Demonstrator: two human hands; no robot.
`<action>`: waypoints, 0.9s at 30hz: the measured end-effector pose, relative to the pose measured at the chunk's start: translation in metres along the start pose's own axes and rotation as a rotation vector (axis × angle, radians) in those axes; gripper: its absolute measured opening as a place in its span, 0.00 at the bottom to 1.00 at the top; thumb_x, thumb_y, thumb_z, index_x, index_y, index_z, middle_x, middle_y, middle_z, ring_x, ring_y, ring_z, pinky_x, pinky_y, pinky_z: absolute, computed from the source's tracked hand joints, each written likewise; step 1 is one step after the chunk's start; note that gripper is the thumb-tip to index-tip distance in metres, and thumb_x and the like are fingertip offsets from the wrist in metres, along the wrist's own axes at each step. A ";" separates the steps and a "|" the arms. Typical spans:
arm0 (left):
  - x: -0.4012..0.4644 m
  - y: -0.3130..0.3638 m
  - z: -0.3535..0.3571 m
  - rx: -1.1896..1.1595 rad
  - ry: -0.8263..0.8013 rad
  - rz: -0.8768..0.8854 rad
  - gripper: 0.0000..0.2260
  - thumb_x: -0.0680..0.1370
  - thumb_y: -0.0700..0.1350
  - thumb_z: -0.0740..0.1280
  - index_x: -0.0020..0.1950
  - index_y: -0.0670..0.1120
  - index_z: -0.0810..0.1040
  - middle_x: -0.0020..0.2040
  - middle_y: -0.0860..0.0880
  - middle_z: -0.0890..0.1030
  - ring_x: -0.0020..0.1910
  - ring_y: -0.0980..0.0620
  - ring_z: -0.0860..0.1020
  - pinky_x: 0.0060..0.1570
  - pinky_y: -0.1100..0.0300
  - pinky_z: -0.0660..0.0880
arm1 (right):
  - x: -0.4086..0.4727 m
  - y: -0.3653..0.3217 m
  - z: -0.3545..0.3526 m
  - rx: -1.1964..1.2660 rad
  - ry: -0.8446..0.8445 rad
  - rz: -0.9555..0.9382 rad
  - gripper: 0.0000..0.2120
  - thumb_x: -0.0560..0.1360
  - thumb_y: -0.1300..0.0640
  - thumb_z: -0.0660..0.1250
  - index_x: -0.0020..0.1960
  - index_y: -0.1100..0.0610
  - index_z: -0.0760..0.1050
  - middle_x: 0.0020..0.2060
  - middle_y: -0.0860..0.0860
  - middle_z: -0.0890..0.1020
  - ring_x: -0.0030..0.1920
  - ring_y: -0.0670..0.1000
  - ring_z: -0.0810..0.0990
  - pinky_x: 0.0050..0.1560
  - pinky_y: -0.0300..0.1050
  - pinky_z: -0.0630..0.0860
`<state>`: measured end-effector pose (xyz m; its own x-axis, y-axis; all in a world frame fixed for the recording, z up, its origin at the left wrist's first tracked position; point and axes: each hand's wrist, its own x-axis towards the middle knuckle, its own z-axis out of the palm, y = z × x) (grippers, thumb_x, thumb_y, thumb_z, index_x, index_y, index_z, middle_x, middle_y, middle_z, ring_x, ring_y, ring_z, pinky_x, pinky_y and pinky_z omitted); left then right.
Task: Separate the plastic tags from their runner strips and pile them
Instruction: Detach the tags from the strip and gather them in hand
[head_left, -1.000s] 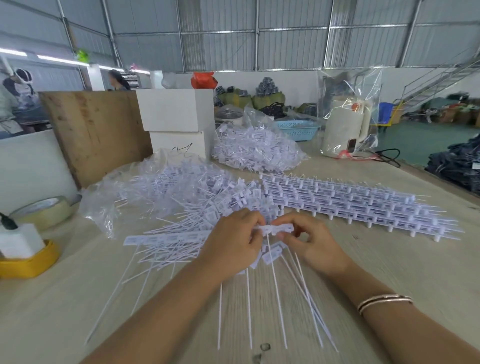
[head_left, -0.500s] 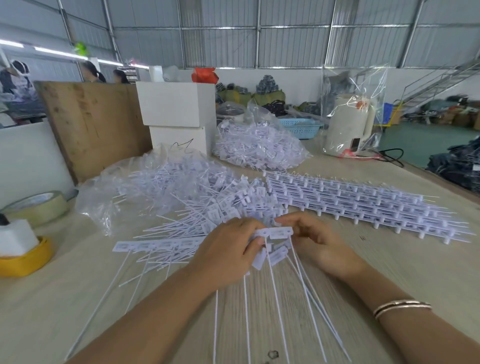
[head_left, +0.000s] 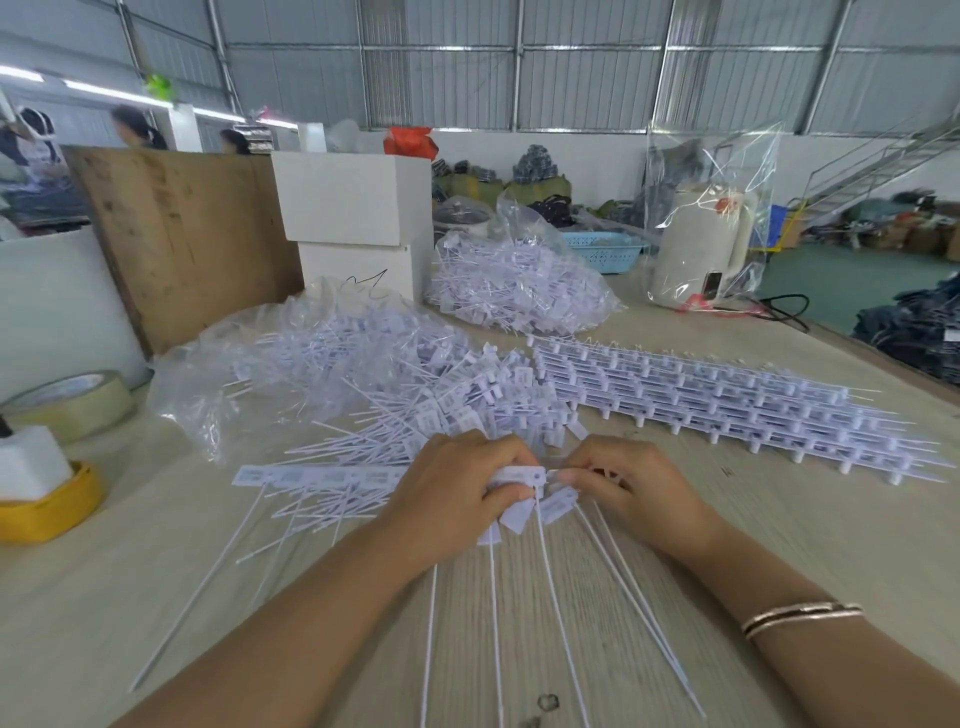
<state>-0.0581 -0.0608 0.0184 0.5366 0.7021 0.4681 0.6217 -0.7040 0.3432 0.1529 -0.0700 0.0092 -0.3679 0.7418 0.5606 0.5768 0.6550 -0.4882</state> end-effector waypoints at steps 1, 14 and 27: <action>0.000 0.001 0.000 0.008 0.006 0.005 0.06 0.76 0.51 0.67 0.52 0.55 0.78 0.32 0.63 0.68 0.35 0.68 0.67 0.40 0.62 0.57 | 0.000 -0.001 -0.001 0.018 0.012 0.018 0.04 0.74 0.49 0.65 0.42 0.41 0.77 0.33 0.46 0.80 0.33 0.44 0.77 0.35 0.42 0.73; -0.005 -0.002 -0.007 -0.002 -0.025 0.035 0.14 0.79 0.54 0.61 0.63 0.55 0.75 0.46 0.59 0.77 0.41 0.61 0.72 0.43 0.69 0.65 | -0.003 -0.006 -0.022 0.215 0.250 0.220 0.09 0.75 0.66 0.64 0.50 0.56 0.81 0.38 0.47 0.79 0.37 0.39 0.74 0.40 0.29 0.69; -0.006 0.006 -0.008 -0.040 0.055 -0.048 0.07 0.76 0.42 0.64 0.52 0.50 0.70 0.46 0.56 0.74 0.38 0.57 0.72 0.34 0.62 0.68 | 0.002 0.003 -0.009 0.106 -0.107 0.141 0.19 0.71 0.74 0.57 0.44 0.57 0.82 0.40 0.48 0.73 0.43 0.42 0.72 0.46 0.32 0.64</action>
<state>-0.0624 -0.0695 0.0244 0.4737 0.7292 0.4938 0.6224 -0.6739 0.3980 0.1602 -0.0683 0.0145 -0.3676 0.8348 0.4098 0.5507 0.5505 -0.6275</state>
